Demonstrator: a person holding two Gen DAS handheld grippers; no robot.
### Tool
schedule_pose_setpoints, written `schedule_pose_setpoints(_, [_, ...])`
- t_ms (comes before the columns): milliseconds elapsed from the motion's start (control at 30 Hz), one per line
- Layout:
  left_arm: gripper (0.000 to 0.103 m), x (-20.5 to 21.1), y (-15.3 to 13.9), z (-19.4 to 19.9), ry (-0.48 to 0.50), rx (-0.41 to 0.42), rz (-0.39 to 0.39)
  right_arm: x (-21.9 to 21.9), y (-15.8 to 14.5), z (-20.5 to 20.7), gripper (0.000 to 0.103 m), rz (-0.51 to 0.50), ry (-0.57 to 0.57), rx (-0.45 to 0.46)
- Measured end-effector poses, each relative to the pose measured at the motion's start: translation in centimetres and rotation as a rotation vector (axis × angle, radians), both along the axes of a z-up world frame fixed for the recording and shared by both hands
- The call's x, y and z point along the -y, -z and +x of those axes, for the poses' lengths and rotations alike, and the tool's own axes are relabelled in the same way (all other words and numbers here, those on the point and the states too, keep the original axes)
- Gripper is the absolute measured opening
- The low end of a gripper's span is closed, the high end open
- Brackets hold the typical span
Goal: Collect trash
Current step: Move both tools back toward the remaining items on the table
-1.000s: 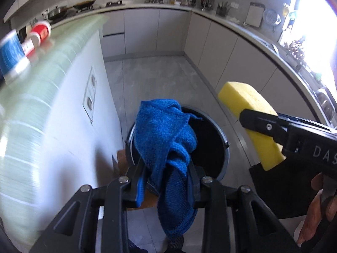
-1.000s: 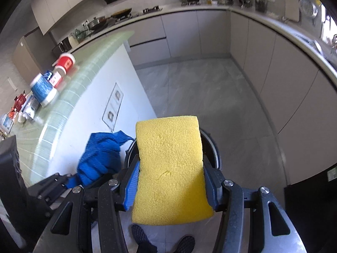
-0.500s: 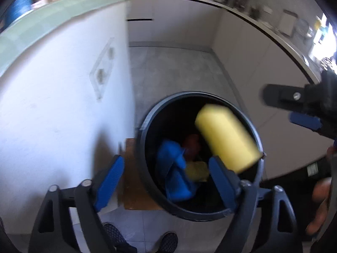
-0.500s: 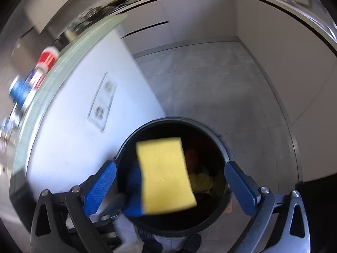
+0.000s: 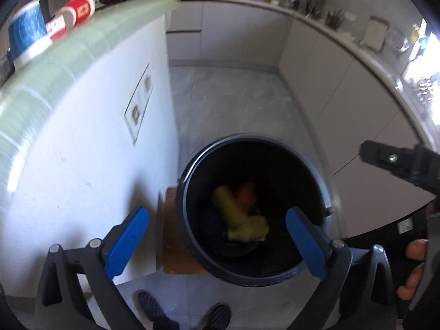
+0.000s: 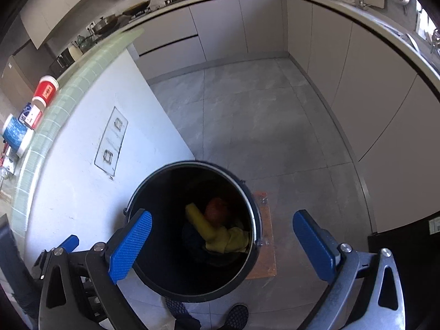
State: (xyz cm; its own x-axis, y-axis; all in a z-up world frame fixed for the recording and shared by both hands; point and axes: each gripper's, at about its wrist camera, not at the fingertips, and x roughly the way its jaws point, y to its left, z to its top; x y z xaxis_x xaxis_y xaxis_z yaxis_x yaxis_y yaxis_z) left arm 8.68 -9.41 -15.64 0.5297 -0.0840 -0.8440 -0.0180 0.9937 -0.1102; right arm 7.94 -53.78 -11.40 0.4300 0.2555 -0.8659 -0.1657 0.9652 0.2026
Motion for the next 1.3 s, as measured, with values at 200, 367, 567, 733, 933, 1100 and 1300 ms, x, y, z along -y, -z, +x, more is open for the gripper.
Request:
schedule_pose_setpoints(200, [0.101,-0.7,-3.0,-2.3,0.019,0.052,-0.034,0.7,-2.9,-1.2,0.103,-0.017,0.008,0.064])
schedule_pose_setpoints(367, [0.101,-1.6,-6.9,-3.7,0.035,0.099,-0.027,1.1,-4.8,-2.4,0.103,-0.021,0.001,0.099])
schedule_pose_setpoints(567, [0.101,-4.9,-11.8,-4.7,-0.012,0.187,0.001,-0.2,-8.0,-4.0,0.103,0.022,-0.02,0.16])
schedule_pose_setpoints(733, [0.101,-8.2,-13.8,-5.9,-0.085,0.228,0.051,-3.7,-10.5,-6.2,0.103,0.046,-0.115,0.243])
schedule_pose_setpoints(933, [0.102,-11.3,-14.7,-7.2,-0.142,0.257,0.076,-8.6,-12.9,-9.0,0.103,0.02,-0.239,0.313])
schedule_pose_setpoints(1100, [0.102,-14.2,-15.7,-8.1,-0.184,0.285,0.049,-11.6,-14.3,-10.0,0.103,0.024,-0.28,0.304])
schedule_pose_setpoints(1300, [0.102,-17.9,-16.4,-9.2,-0.219,0.3,0.06,-14.7,-15.6,-11.1,0.103,0.034,-0.297,0.321])
